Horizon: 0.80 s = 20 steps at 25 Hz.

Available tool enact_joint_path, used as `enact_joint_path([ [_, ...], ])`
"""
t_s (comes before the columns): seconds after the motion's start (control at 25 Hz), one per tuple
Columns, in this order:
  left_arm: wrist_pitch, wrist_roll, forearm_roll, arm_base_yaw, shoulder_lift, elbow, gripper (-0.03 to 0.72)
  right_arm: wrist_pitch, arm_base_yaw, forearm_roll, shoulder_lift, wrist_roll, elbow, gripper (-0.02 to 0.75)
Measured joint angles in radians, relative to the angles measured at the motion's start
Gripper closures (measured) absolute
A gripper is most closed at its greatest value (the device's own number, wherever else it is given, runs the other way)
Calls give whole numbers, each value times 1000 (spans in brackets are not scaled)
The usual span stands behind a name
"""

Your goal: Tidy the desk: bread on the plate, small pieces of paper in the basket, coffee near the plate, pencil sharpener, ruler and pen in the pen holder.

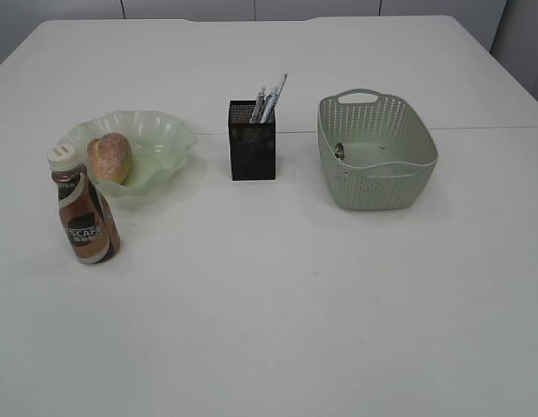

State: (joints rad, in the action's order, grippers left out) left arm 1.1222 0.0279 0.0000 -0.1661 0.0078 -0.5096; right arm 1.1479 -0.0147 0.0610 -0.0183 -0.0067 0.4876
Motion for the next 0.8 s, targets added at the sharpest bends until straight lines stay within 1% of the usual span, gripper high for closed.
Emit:
enact_joint_path([
  [0.04,0,0,0,37,0,0,378,0,-13,0,0,0,0,222],
  [0.12,0,0,0,90,0,0,379,0,-18,0,0,0,0,222],
  [0.16,0,0,0,109,0,0,380,0,-18,0,0,0,0,223],
  [0.24,0,0,0,125,0,0,380,0,-20,0,0,0,0,222],
  [0.8,0,0,-20,129,0,0,381,0,-20,0,0,0,0,221],
])
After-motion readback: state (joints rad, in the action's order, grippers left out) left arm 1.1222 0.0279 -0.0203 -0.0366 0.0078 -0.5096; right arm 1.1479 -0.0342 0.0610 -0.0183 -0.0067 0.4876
